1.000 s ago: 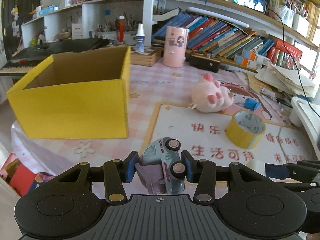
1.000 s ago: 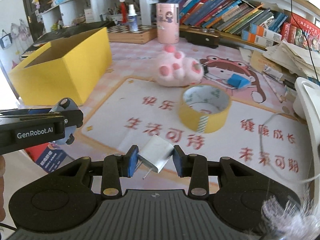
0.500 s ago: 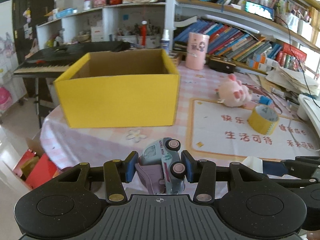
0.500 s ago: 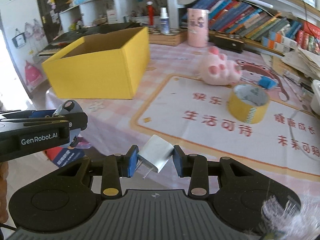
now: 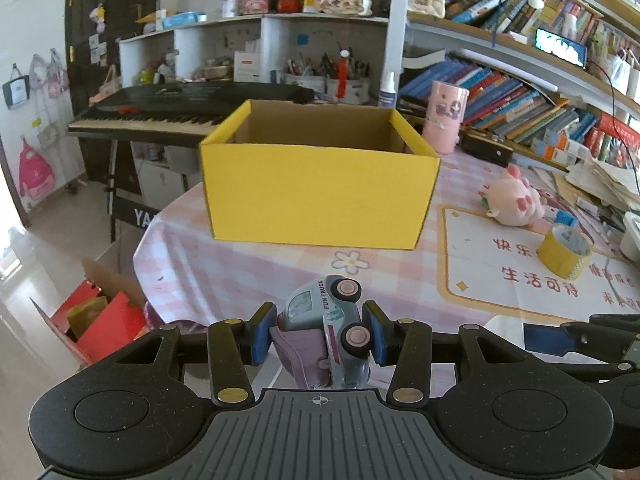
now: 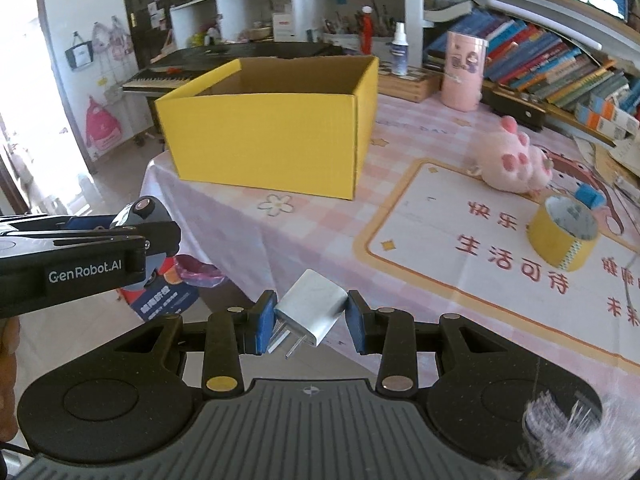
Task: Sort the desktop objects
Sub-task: 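Carry toy car in left tool while right tool carries plug toward yellow box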
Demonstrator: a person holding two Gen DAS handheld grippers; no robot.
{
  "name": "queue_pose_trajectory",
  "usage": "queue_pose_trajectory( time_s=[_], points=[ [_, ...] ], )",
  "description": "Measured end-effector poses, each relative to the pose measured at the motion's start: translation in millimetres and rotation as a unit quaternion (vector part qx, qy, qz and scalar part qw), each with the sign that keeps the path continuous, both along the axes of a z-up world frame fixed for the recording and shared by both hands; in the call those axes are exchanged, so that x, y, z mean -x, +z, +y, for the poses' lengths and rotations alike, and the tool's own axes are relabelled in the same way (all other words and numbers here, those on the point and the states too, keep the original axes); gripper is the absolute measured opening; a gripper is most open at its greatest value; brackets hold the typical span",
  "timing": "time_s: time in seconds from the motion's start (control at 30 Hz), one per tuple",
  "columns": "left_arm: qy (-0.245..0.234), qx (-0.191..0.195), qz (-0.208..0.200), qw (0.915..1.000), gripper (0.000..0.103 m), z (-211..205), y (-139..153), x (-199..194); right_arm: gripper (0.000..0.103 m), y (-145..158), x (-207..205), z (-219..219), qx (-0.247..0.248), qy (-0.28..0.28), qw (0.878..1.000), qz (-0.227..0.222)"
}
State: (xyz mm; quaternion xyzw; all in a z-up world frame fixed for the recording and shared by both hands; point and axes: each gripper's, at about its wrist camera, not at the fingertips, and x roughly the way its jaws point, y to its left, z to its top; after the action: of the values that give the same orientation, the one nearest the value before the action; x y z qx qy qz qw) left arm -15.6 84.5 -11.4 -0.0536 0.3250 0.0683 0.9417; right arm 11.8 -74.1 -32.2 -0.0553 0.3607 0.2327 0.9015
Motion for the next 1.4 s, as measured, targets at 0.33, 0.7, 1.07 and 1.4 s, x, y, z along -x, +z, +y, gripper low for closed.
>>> queue_pose_trajectory(
  time_s=[0.33,0.7,1.07,1.4],
  points=[
    [0.011,0.002,-0.005,0.9999,0.045,15.7,1.3,5.0,0.035,3.2,-0.3,18.2,0.004,0.016,1.000,-0.004],
    [0.015,0.007,-0.009,0.9998,0.045,26.3,1.7,2.0,0.035,7.1,-4.0,30.3,0.010,0.026,1.000,-0.008],
    [0.005,0.010,-0.008,0.9999,0.045,31.6,-0.4,-6.8,0.035,6.8,-11.0,35.5,0.014,0.019,1.000,-0.008],
    [0.004,0.015,0.006,0.9999,0.045,34.5,-5.1,-10.7,0.035,3.8,-14.4,38.3,0.016,0.018,1.000,0.005]
  ],
)
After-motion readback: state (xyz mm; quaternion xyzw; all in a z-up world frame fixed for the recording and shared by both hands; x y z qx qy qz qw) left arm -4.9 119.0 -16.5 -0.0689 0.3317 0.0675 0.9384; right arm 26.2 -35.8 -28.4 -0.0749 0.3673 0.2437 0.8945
